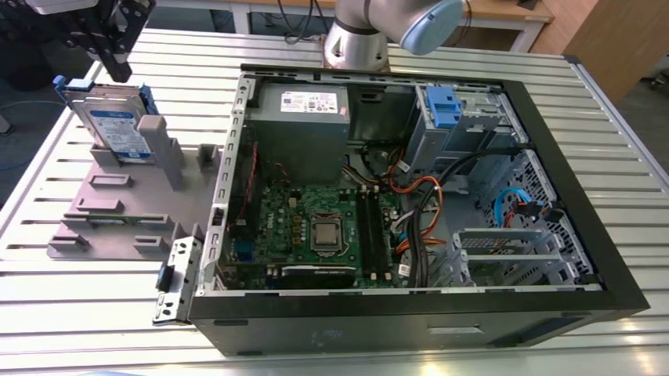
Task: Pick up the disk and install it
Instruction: 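Reach for the disk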
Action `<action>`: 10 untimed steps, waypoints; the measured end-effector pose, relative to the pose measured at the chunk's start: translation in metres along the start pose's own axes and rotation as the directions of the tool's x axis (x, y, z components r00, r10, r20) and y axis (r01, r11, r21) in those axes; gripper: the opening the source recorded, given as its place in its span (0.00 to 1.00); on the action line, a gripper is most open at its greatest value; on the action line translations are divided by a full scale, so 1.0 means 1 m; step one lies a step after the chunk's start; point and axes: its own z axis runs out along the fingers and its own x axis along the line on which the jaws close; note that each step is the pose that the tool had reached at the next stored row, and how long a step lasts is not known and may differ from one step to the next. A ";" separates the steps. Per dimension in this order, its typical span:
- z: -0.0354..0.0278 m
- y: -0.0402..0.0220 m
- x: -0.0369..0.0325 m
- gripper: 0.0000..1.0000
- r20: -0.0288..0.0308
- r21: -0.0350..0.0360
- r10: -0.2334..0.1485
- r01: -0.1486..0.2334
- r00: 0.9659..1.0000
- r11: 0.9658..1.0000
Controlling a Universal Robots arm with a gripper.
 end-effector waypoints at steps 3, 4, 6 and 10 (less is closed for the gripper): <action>0.0001 0.0000 0.0006 0.11 0.000 0.000 0.000 0.000 1.000 1.000; 0.0001 -0.0001 0.0008 0.11 0.000 0.000 0.000 0.000 1.000 1.000; 0.0004 -0.0003 0.0045 0.11 0.000 0.000 0.000 0.000 1.000 1.000; 0.0004 -0.0004 0.0053 0.11 0.000 0.000 0.000 0.000 1.000 1.000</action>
